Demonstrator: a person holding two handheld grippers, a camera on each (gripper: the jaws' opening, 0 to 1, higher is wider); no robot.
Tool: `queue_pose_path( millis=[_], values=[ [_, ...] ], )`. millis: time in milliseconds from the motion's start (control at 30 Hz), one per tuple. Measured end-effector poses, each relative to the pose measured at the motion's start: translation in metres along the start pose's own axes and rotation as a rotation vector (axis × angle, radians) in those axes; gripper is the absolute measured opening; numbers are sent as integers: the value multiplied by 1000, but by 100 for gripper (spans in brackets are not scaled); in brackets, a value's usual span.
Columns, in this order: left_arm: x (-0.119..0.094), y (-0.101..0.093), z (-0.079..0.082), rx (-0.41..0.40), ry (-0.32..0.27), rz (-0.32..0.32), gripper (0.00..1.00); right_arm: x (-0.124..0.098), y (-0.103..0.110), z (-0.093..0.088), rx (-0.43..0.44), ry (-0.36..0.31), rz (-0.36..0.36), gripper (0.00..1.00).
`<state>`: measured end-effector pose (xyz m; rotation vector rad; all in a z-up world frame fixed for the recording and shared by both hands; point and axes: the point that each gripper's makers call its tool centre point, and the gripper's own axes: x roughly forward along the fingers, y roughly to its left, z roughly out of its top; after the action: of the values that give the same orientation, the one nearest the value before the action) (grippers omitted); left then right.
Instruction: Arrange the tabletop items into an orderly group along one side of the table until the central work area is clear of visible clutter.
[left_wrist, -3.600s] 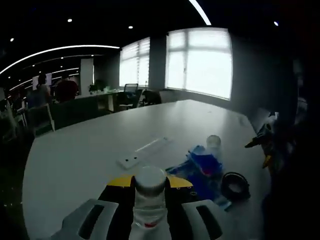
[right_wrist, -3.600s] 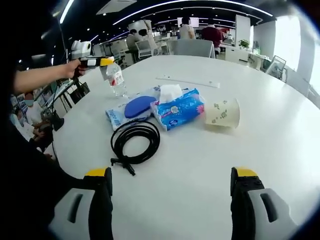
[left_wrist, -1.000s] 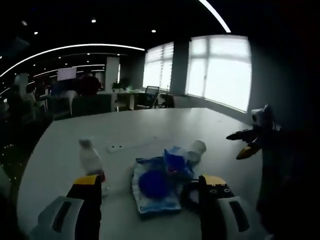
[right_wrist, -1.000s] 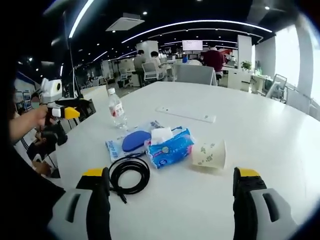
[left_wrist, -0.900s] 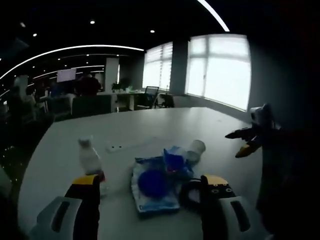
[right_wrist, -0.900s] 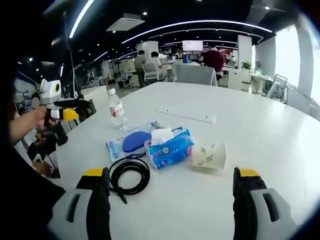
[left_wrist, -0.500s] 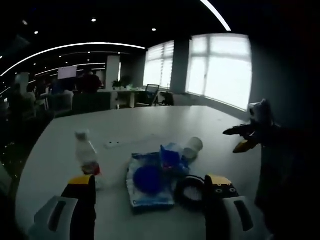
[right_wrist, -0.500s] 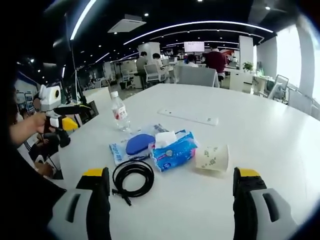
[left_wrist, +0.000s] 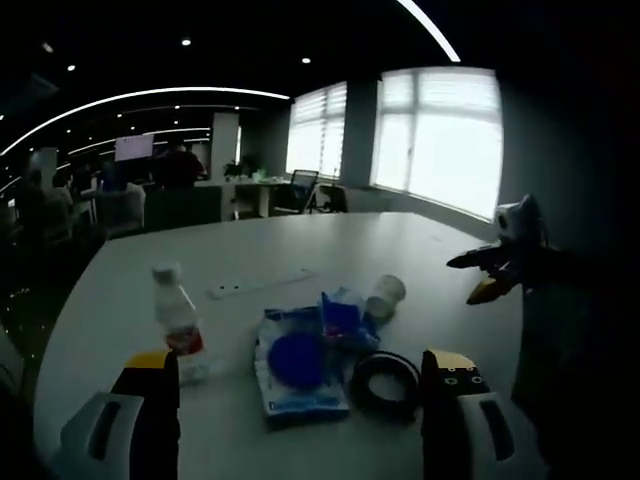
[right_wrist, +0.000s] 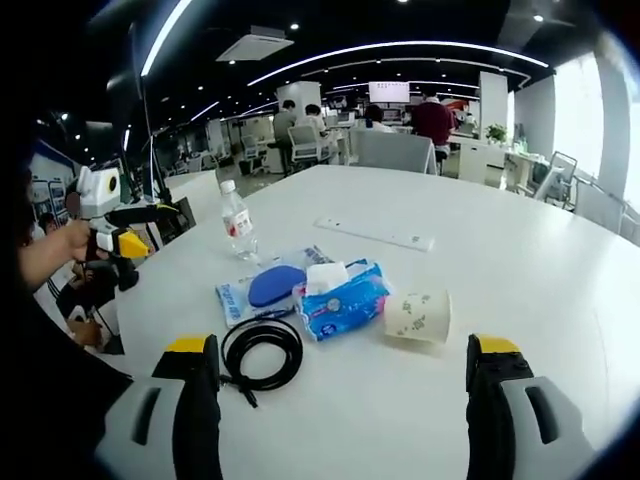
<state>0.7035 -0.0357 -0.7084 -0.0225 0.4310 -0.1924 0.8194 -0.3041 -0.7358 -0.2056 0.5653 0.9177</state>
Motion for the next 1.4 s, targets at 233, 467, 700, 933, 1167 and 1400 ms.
queue_pose_path(
  millis=[233, 467, 700, 933, 1167, 1400],
  values=[
    [-1, -2, -2, -1, 16, -2, 100, -1, -2, 1, -12, 1, -6, 100],
    [-1, 1, -7, -1, 36, -5, 100, -1, -11, 3, -11, 6, -17, 100],
    [-1, 0, -12, -4, 47, -11, 99, 1, -29, 2, -16, 26, -33, 96],
    [-2, -3, -14, 16, 56, -26, 99, 9, -42, -10, -28, 47, -46, 89],
    [-3, -4, -18, 11, 55, -21, 99, 24, -56, -15, -47, 63, -36, 77],
    [-3, -10, -23, -1, 53, -22, 99, 38, -64, -13, -61, 65, -34, 73]
  ],
)
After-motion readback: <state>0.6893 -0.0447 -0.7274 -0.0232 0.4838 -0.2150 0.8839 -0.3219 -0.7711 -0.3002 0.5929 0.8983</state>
